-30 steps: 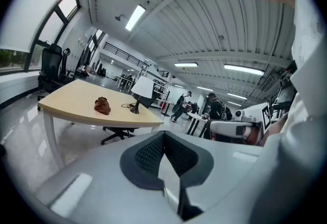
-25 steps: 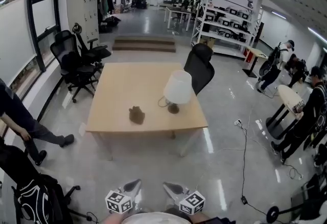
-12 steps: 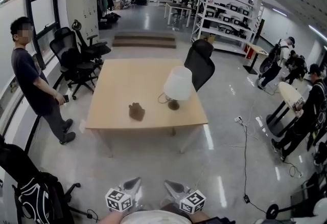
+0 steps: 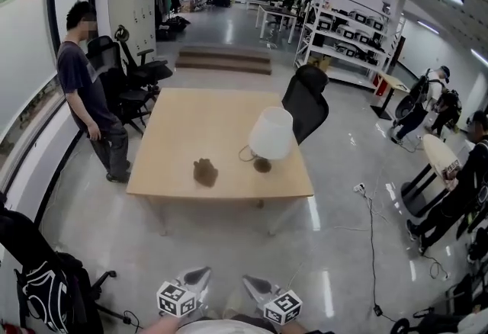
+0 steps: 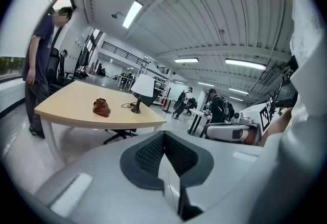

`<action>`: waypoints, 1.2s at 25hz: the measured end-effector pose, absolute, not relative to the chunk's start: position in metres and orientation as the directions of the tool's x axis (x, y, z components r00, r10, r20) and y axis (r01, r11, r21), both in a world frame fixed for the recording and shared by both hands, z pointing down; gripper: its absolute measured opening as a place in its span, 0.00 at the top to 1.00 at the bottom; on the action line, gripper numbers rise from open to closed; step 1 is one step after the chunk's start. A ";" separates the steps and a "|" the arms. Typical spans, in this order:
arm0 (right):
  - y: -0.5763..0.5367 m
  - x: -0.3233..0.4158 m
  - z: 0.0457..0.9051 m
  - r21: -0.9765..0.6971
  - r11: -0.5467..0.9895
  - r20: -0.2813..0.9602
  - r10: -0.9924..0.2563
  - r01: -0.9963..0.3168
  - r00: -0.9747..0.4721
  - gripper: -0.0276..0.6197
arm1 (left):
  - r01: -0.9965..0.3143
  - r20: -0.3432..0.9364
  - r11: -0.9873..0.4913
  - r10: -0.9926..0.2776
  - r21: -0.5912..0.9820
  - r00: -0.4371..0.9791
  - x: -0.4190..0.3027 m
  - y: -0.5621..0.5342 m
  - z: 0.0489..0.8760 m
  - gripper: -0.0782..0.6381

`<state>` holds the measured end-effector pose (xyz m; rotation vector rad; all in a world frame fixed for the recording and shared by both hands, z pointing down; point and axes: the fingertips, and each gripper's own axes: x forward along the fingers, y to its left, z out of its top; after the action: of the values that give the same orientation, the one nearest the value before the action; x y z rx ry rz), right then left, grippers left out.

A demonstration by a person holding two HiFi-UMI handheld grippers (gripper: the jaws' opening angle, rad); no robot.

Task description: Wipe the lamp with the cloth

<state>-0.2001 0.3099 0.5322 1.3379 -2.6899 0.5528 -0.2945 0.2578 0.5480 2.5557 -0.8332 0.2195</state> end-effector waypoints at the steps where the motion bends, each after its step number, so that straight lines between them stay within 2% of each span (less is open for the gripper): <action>1: 0.304 -0.202 0.533 -0.281 0.563 0.235 -0.745 -0.777 -0.624 0.94 | -0.596 0.282 -0.721 -0.525 0.354 0.803 -0.293 0.254 0.547 0.89; 8: 0.255 -0.208 0.537 -0.289 0.622 0.224 -0.696 -0.728 -0.683 0.94 | -0.637 0.328 -0.689 -0.547 0.345 0.770 -0.289 0.220 0.552 0.89; 20: 0.166 -0.140 0.533 -0.287 0.630 0.174 -0.706 -0.721 -0.686 0.94 | -0.685 0.329 -0.680 -0.604 0.262 0.726 -0.243 0.125 0.535 0.89; 30: 0.148 -0.072 0.533 -0.320 0.578 0.160 -0.748 -0.751 -0.644 0.94 | -0.713 0.337 -0.662 -0.633 0.233 0.697 -0.210 0.095 0.525 0.89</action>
<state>-0.0717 0.1484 0.5333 1.3227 -2.7834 0.5703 -0.2101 0.0951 0.5255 2.5615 -1.0536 0.3233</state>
